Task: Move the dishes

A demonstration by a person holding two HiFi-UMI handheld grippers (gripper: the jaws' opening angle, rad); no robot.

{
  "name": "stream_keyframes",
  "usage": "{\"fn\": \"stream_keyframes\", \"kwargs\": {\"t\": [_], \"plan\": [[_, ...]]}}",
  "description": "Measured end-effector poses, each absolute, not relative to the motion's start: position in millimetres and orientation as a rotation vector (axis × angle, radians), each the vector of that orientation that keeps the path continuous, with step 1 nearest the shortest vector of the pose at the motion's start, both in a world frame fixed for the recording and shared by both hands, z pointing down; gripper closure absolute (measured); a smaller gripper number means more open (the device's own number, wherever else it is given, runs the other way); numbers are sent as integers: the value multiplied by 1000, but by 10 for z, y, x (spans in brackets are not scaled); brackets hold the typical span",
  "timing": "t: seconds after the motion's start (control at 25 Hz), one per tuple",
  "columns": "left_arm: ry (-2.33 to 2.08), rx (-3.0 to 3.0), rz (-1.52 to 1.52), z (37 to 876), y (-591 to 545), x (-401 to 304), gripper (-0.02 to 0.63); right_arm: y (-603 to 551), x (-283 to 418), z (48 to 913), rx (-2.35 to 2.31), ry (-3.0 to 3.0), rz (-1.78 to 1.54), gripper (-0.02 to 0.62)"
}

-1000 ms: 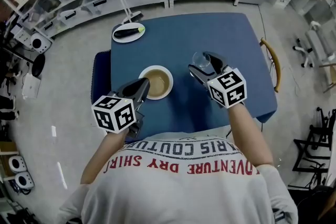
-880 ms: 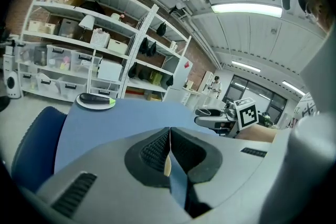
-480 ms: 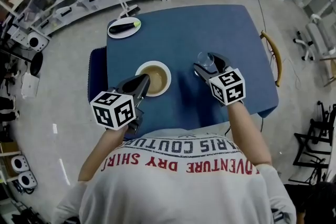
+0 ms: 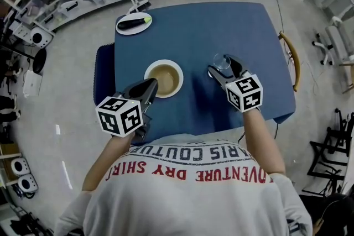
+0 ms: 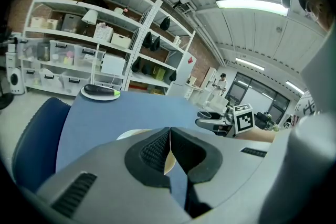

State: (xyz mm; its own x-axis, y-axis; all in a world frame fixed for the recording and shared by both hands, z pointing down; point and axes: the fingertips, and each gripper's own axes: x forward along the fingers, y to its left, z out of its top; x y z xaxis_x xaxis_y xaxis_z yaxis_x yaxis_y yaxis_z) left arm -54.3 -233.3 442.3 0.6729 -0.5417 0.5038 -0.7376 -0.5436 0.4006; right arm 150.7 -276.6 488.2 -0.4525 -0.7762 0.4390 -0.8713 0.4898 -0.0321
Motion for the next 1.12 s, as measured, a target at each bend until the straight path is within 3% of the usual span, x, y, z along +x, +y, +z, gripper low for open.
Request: {"fn": "stream_keyframes", "kwargs": {"t": [0.56,1.12], "plan": [[-1021,2303,398,4288,-2165,-688,578,-2690,1451,4455,1405,-2409,264,299],[-1096,2286,307,4191,-1877,-846,577,-2426,769,4095,1250,-2521,211,301]]}}
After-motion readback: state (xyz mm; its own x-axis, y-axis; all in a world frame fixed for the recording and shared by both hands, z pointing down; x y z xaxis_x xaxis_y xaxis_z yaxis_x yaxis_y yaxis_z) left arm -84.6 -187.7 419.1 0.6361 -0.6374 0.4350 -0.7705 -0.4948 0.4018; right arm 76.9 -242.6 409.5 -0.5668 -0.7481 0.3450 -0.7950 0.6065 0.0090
